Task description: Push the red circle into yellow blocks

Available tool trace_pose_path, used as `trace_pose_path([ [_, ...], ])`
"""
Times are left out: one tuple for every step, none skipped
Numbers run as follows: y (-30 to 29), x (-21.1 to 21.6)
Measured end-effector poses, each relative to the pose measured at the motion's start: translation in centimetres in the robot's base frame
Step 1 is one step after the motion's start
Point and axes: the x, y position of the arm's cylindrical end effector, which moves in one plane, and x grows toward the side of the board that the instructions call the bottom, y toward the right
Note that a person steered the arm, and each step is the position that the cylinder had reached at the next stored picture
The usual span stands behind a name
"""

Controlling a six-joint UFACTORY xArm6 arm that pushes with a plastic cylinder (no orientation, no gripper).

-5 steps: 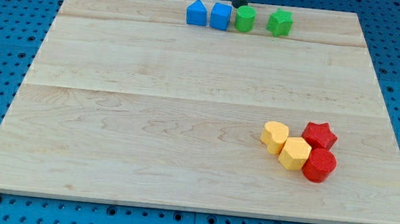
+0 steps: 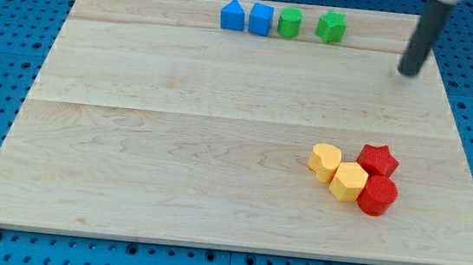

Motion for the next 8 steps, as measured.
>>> trace_pose_path([
  [1.4,8.9],
  [2.5,15.2],
  [2.4,15.2],
  [2.4,14.7],
  [2.4,14.8],
  [2.9,15.5],
  [5.3,17.1],
  [9.3,17.6],
])
